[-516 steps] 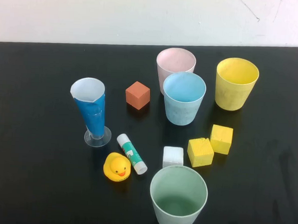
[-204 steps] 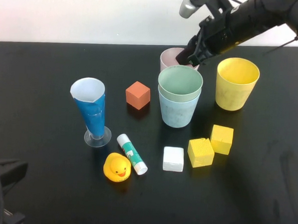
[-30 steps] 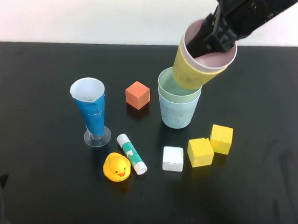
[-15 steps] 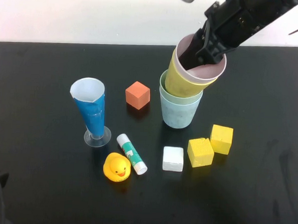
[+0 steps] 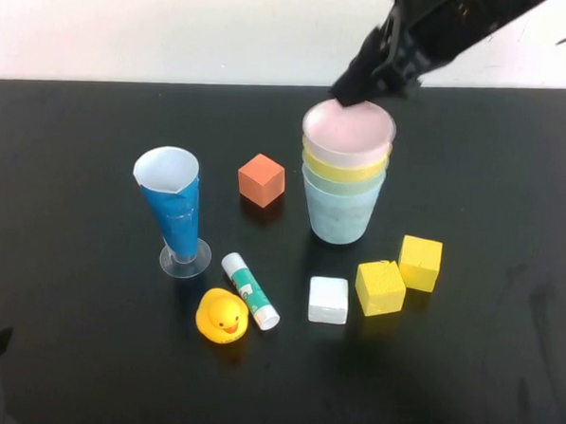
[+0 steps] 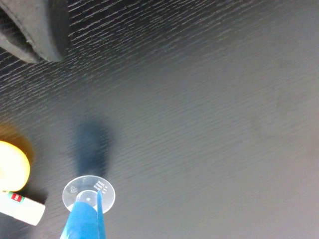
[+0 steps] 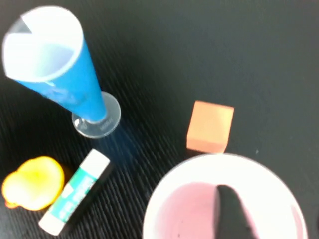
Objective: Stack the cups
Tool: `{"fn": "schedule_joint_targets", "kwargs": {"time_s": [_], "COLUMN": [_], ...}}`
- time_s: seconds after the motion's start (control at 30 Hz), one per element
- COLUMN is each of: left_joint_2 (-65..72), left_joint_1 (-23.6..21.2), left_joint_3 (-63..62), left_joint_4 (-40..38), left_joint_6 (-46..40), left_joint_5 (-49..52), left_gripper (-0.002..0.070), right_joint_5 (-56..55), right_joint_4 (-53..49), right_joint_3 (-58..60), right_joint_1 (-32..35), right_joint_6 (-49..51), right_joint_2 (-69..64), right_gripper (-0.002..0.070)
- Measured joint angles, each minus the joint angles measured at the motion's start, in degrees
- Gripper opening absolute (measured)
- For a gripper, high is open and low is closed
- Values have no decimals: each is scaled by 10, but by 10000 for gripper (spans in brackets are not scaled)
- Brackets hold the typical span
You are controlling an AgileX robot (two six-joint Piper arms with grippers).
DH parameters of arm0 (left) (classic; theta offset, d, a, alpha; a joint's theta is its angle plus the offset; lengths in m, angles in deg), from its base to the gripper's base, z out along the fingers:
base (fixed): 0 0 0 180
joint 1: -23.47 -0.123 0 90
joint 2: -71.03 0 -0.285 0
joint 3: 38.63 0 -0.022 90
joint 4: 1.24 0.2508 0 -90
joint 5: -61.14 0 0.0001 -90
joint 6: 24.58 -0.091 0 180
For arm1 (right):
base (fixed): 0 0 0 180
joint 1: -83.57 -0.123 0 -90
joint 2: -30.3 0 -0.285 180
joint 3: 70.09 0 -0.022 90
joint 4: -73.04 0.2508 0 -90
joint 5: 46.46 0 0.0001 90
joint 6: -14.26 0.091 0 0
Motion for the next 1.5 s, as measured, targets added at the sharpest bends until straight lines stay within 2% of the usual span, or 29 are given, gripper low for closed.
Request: {"fn": "schedule_joint_targets", "kwargs": {"time_s": [0.23,0.33,0.47,0.6,0.87,1.13,1.27,1.5], "left_joint_2": [-98,-166,-236,-275,-282,-282,-282,-282], "left_joint_1": [0,0,0,0,0,0,0,0], "left_joint_3": [54,82,112,124,134,135,135,135], "left_joint_4": [11,19,33,36,35,35,35,34], "left_joint_6": [41,64,76,76,77,77,77,77], "left_joint_5": [-5,-5,-5,-4,0,1,1,2], "left_gripper": [-1,-1,-1,-1,-1,-1,-1,-1], "right_joint_5": [0,0,-35,-136,-325,-455,-476,-433], "right_joint_4": [16,34,67,103,135,165,165,169], "right_joint_3": [44,104,212,357,621,837,906,990], "right_joint_1": [0,0,0,0,0,0,0,0], "right_joint_6": [-24,-54,-106,-166,-260,-299,-300,-293], "right_joint_2": [96,158,258,375,611,814,884,918], "right_gripper": [78,22,4,-1,-1,-1,-1,-1]}}
